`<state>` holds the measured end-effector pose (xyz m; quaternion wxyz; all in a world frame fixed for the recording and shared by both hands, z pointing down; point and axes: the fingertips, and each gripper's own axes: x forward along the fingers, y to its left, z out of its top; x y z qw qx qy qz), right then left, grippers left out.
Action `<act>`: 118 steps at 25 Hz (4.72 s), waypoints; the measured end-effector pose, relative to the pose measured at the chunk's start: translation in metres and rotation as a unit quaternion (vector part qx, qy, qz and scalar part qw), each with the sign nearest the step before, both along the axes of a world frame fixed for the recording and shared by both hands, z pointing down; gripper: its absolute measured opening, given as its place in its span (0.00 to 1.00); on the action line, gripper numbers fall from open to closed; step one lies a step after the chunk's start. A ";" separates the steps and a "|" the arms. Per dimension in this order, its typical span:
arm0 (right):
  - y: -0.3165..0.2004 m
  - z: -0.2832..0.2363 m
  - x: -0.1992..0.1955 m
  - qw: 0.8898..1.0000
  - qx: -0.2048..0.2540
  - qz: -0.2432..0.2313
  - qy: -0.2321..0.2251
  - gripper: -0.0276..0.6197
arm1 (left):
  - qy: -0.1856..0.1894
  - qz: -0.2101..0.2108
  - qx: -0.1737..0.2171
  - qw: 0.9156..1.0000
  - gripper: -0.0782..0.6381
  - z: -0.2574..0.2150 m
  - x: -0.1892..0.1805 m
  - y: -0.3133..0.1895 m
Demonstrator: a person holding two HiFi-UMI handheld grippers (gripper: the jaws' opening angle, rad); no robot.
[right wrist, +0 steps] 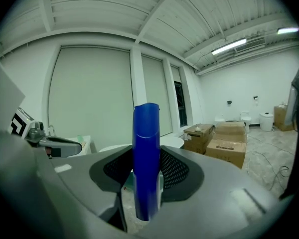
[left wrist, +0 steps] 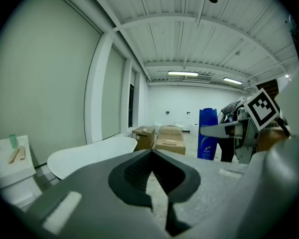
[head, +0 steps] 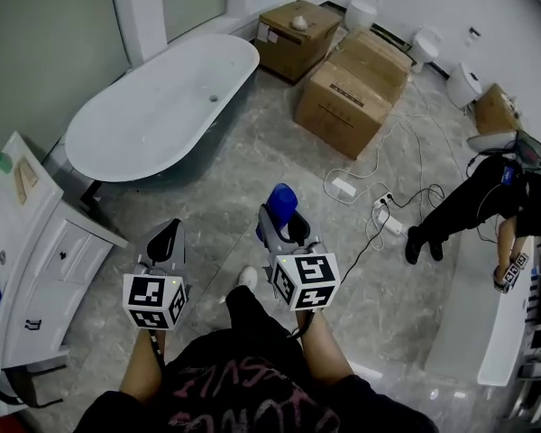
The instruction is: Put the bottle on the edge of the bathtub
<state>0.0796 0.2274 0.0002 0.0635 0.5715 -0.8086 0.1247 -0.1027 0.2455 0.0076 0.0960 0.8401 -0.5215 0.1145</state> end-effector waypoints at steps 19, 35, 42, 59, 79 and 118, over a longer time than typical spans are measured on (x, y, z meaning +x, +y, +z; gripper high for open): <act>-0.083 0.031 0.054 0.998 -0.035 0.049 -0.005 0.33 | 0.006 0.047 -0.034 0.998 0.11 0.032 0.053 -0.102; -0.190 0.028 0.083 0.999 -0.026 0.023 -0.014 0.33 | -0.022 0.025 -0.017 0.999 0.11 0.016 0.082 -0.205; -0.217 0.024 0.066 1.000 -0.025 -0.011 -0.013 0.33 | -0.023 -0.017 -0.002 1.000 0.11 0.001 0.058 -0.224; -0.238 0.003 0.012 1.000 -0.015 -0.028 -0.003 0.33 | -0.014 -0.024 0.000 1.000 0.11 -0.010 0.010 -0.237; -0.265 -0.015 -0.054 0.999 0.001 -0.034 0.009 0.33 | 0.005 -0.047 0.013 0.999 0.11 -0.022 -0.061 -0.260; -0.353 0.039 -0.031 0.990 -0.014 -0.138 0.027 0.33 | 0.012 -0.144 0.003 0.989 0.11 0.023 -0.015 -0.323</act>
